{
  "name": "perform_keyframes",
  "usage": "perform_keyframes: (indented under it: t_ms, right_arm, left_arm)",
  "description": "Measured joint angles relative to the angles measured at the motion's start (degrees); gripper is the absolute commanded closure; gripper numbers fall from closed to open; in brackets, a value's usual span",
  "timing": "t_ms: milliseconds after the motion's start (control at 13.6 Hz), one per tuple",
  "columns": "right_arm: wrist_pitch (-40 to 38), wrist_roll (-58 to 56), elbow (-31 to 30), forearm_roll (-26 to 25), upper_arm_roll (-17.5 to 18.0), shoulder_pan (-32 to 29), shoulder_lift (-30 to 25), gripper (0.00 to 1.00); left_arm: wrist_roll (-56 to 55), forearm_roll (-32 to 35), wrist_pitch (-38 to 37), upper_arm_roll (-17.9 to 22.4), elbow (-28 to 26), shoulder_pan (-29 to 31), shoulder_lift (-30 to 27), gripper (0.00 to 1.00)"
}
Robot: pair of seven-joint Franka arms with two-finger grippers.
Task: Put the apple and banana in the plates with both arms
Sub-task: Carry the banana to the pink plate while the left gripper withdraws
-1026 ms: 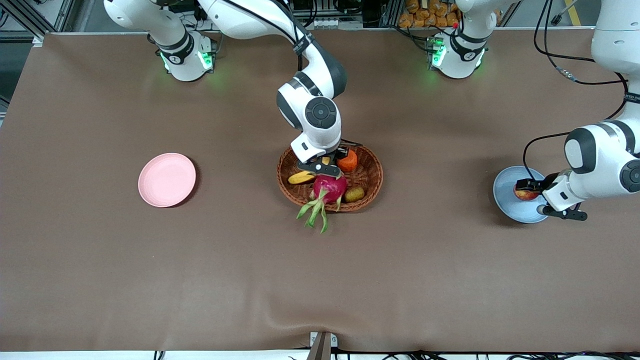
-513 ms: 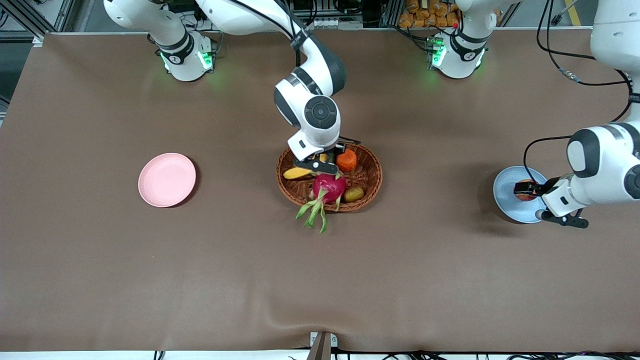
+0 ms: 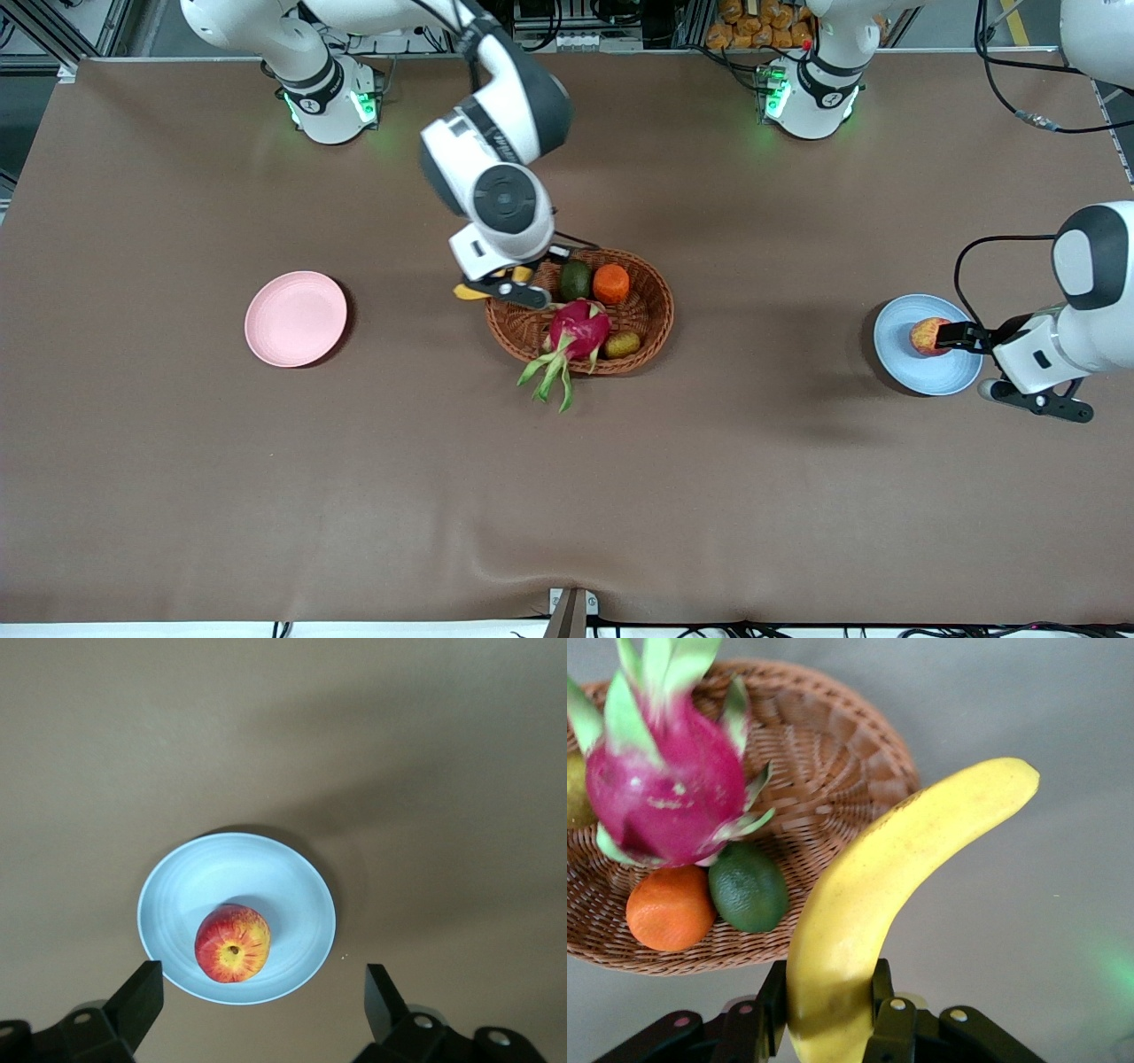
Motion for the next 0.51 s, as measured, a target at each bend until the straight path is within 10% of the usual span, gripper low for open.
perform_keyframes:
  t_ms: [513]
  right_arm:
    - [-9.1,-10.4,-0.1,-5.8,-4.0,-5.8,-3.8,1.0]
  left_arm:
    - [0.1,0.0,-1.5,-0.3,6.1,-2.7,-2.3,0.0]
